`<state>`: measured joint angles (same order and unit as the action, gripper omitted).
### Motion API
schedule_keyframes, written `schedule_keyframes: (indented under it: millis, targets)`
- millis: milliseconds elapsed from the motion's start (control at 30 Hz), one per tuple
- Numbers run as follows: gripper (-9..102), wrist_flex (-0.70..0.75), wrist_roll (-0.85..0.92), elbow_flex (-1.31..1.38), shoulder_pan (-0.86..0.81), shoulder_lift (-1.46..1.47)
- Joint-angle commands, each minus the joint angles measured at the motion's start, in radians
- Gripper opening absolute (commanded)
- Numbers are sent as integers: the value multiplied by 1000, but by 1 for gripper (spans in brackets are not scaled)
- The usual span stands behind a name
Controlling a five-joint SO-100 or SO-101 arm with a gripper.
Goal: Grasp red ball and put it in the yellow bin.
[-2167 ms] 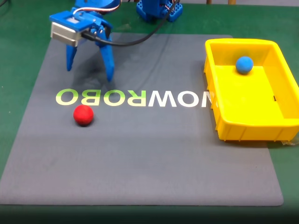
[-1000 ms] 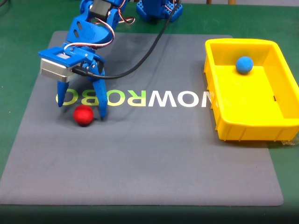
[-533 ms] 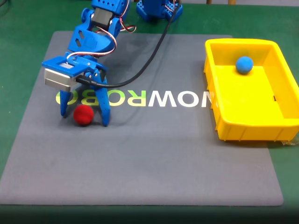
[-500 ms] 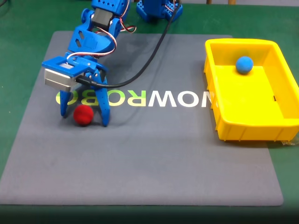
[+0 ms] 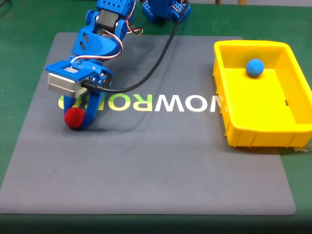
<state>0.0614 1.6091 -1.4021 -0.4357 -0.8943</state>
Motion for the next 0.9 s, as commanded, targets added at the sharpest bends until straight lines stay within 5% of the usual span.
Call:
schedule_keyframes:
  millis: [0,467,867]
  targets:
    - [0,-26,-8,64,11,-28]
    - [0,72,-51,-78,91,-457]
    - [0,78,-66,-295,471,-778]
